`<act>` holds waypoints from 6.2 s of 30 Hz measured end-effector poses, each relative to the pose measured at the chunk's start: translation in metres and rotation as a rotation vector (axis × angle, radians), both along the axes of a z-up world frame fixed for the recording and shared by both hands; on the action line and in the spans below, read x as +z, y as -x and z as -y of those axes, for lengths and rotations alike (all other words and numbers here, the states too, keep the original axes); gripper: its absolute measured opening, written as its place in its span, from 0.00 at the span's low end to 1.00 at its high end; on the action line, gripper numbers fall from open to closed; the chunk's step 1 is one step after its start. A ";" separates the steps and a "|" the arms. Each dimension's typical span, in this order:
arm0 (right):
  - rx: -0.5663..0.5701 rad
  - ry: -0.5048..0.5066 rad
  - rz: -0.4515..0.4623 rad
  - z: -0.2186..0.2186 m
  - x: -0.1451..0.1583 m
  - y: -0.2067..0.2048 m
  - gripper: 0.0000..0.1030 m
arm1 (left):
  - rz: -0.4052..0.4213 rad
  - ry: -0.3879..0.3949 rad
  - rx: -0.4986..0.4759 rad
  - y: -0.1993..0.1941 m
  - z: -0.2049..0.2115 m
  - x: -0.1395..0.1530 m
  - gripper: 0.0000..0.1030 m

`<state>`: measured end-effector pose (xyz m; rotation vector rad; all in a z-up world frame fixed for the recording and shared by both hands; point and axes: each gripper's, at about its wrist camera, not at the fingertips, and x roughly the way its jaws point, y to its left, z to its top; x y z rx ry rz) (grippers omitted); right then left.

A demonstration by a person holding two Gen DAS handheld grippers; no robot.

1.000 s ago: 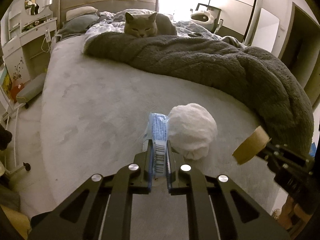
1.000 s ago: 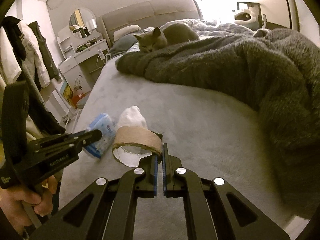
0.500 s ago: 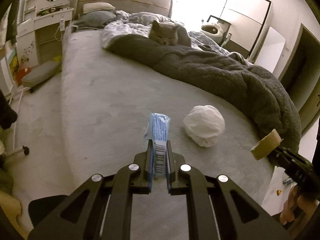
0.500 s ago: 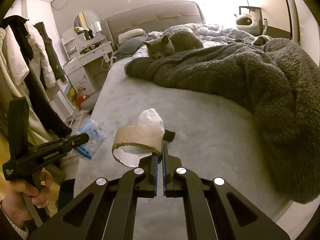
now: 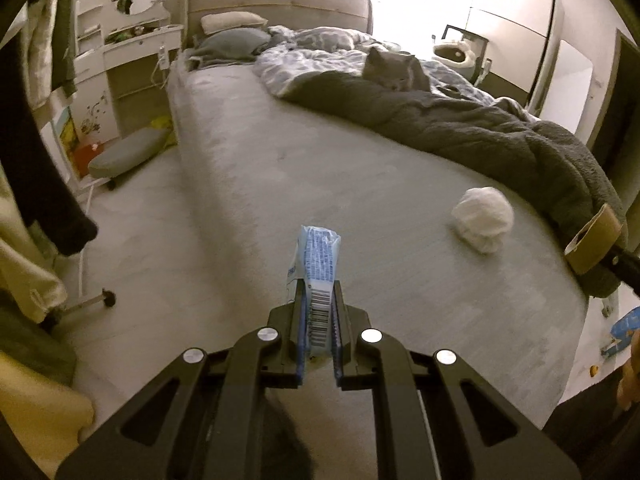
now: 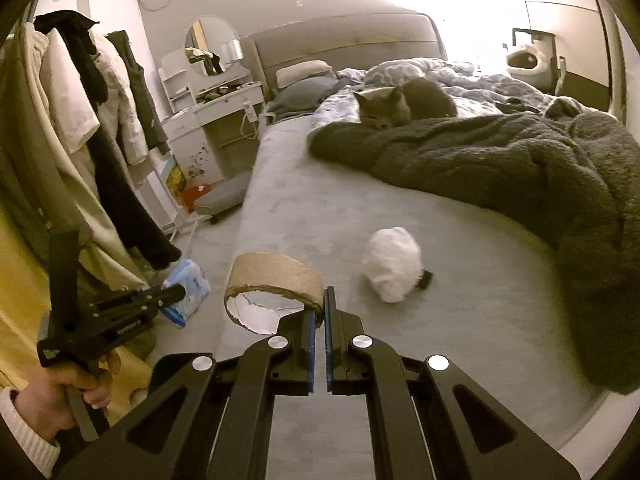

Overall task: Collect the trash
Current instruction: 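Carry the tissue pack and tape tube from the bed over the black bin, then open the left tool then the right tool to drop both items into the bin, then move both open tools back toward the white tissue ball on the bed, then close the left tool on the white tissue ball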

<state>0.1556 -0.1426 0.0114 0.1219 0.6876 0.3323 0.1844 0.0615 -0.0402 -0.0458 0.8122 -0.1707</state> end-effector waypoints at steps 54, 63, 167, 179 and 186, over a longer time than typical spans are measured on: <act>0.364 0.177 -0.301 -0.281 -0.119 -0.008 0.04 | -0.454 0.124 0.216 0.099 -0.219 -0.130 0.57; 0.399 0.263 -0.384 -0.306 -0.160 -0.009 0.04 | -0.371 0.134 0.256 0.113 -0.241 -0.107 0.69; 0.114 0.262 -0.030 0.043 -0.049 -0.071 0.86 | 0.101 0.240 -0.161 -0.063 0.097 0.037 0.83; 0.212 0.214 -0.083 0.074 -0.066 -0.097 0.86 | -0.023 0.248 -0.249 -0.087 0.154 -0.002 0.83; 0.241 0.216 -0.107 0.084 -0.077 -0.103 0.86 | -0.092 0.250 -0.240 -0.103 0.177 -0.026 0.82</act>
